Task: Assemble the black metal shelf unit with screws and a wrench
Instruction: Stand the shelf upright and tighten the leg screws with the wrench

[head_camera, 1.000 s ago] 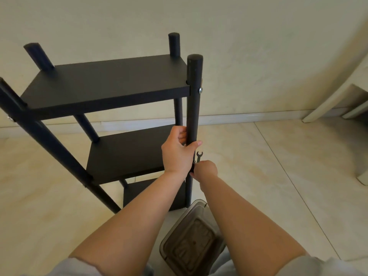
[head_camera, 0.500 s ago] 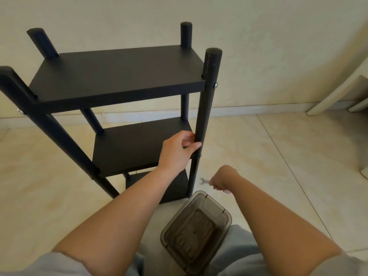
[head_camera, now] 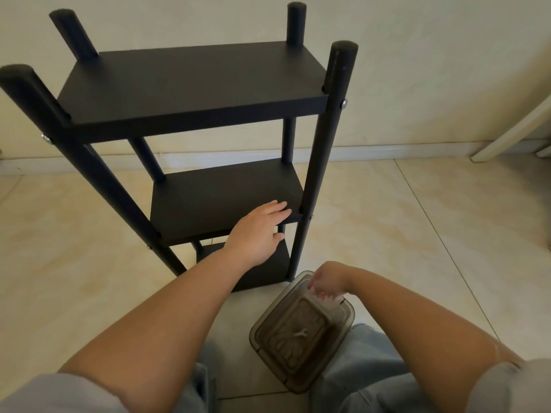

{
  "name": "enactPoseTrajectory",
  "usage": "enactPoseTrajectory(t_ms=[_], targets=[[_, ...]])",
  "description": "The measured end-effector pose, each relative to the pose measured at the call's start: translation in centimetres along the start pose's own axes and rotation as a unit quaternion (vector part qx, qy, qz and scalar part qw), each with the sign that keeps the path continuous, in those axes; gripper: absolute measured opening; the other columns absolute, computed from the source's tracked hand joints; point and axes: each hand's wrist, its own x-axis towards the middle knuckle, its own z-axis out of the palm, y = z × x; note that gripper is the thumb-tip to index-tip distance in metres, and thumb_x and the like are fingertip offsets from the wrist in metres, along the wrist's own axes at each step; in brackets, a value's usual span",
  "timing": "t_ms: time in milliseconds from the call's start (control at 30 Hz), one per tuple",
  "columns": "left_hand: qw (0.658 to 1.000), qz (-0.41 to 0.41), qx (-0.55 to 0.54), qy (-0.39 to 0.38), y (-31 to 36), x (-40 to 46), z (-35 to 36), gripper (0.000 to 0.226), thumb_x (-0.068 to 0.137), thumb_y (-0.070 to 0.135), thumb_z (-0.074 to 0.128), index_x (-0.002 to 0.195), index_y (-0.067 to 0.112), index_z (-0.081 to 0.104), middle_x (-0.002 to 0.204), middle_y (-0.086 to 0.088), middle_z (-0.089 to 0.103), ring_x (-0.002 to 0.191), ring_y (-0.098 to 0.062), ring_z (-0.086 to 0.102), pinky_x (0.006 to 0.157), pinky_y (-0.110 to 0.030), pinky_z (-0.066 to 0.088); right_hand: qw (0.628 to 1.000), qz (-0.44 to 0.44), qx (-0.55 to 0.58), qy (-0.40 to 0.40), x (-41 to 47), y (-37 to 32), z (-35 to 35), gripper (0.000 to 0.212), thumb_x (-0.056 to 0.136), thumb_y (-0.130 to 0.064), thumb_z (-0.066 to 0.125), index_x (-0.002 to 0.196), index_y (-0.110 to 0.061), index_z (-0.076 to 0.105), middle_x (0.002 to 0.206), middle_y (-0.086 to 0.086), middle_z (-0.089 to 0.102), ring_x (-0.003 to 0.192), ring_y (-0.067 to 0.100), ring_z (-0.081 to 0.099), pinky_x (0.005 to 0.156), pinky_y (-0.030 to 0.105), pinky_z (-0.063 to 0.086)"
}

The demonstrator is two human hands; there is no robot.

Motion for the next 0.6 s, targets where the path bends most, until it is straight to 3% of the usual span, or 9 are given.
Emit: enactPoseTrajectory(t_ms=[100,200,267,300,367,400,433,500,600], targets=[[1.000,-0.004,-0.008,-0.029,0.4,-0.8,-0.6,0.053,0.098,0.024,0.049,0.147,0.027,0.030,0.155,0.013,0.021,0.143,-0.005,0.013,0.113,-0.029,0.019,0.997,-0.034,0.037,0.062,-0.3,-1.2,-1.0,0.026,0.094,-0.017,0.052,0.113,-0.005,0.065,0.090,0.003,0.063,0.074,0.012,0.058,0.067,0.021,0.048],[0.996,-0.050,-0.052,-0.045,0.5,-2.0,-1.8,0.054,0.097,0.027,0.050,0.147,0.027,0.030,0.154,0.009,0.026,0.142,-0.010,0.019,0.113,-0.030,0.021,0.987,-0.033,0.051,0.151,-0.8,-2.5,-1.8,0.026,0.094,-0.020,0.051,0.108,-0.006,0.067,0.101,0.006,0.067,0.093,0.020,0.063,0.086,0.032,0.052],[0.974,-0.138,-0.178,-0.012,0.8,-3.2,-3.1,0.052,0.096,0.029,0.052,0.145,0.024,0.034,0.149,0.004,0.036,0.137,-0.015,0.032,0.110,-0.032,0.028,0.974,-0.015,0.051,0.222,-1.4,-3.1,-2.6,0.028,0.094,-0.022,0.050,0.108,-0.006,0.068,0.105,0.009,0.068,0.096,0.024,0.063,0.082,0.031,0.051],[0.934,-0.202,-0.294,0.018,1.0,-3.9,-3.6,0.051,0.095,0.028,0.054,0.144,0.021,0.038,0.143,0.002,0.045,0.132,-0.017,0.041,0.107,-0.033,0.032,0.966,-0.007,0.050,0.253,-2.0,-3.5,-3.0,0.029,0.095,-0.023,0.049,0.111,-0.006,0.067,0.108,0.010,0.067,0.095,0.024,0.062,0.077,0.028,0.049],[0.774,-0.335,-0.532,0.085,0.9,-5.7,-4.4,0.047,0.092,0.024,0.059,0.137,0.013,0.046,0.122,-0.002,0.058,0.116,-0.018,0.054,0.104,-0.035,0.041,0.949,-0.008,0.082,0.304,-3.3,-4.4,-3.7,0.036,0.095,-0.025,0.051,0.125,-0.006,0.057,0.118,0.010,0.062,0.091,0.022,0.058,0.072,0.026,0.042],[0.704,-0.385,-0.585,0.117,0.6,-6.3,-4.3,0.048,0.090,0.025,0.062,0.134,0.011,0.047,0.114,-0.003,0.059,0.112,-0.019,0.056,0.103,-0.038,0.043,0.939,-0.012,0.119,0.323,-3.8,-4.7,-4.1,0.042,0.095,-0.027,0.053,0.132,-0.008,0.049,0.122,0.010,0.059,0.087,0.020,0.053,0.072,0.026,0.041],[0.675,-0.422,-0.587,0.147,0.2,-7.1,-4.3,0.052,0.089,0.029,0.064,0.134,0.011,0.045,0.115,-0.003,0.057,0.114,-0.022,0.055,0.104,-0.040,0.042,0.927,-0.024,0.155,0.342,-4.5,-5.2,-4.4,0.048,0.094,-0.028,0.054,0.137,-0.010,0.042,0.125,0.010,0.057,0.085,0.019,0.051,0.072,0.027,0.040],[0.670,-0.465,-0.528,0.237,-1.3,-8.1,-4.9,0.067,0.087,0.038,0.064,0.142,0.014,0.034,0.134,-0.006,0.049,0.125,-0.029,0.046,0.106,-0.042,0.037,0.904,-0.057,0.207,0.371,-5.7,-6.2,-4.9,0.056,0.093,-0.029,0.057,0.141,-0.013,0.034,0.127,0.011,0.055,0.086,0.020,0.052,0.073,0.028,0.042],[0.699,-0.451,-0.442,0.335,-3.3,-8.7,-6.9,0.076,0.092,0.036,0.059,0.151,0.027,0.011,0.149,-0.004,0.035,0.134,-0.033,0.036,0.107,-0.047,0.033,0.872,-0.096,0.256,0.407,-7.1,-7.6,-5.2,0.055,0.093,-0.028,0.058,0.141,-0.015,0.034,0.132,0.009,0.053,0.104,0.026,0.058,0.078,0.030,0.047]])
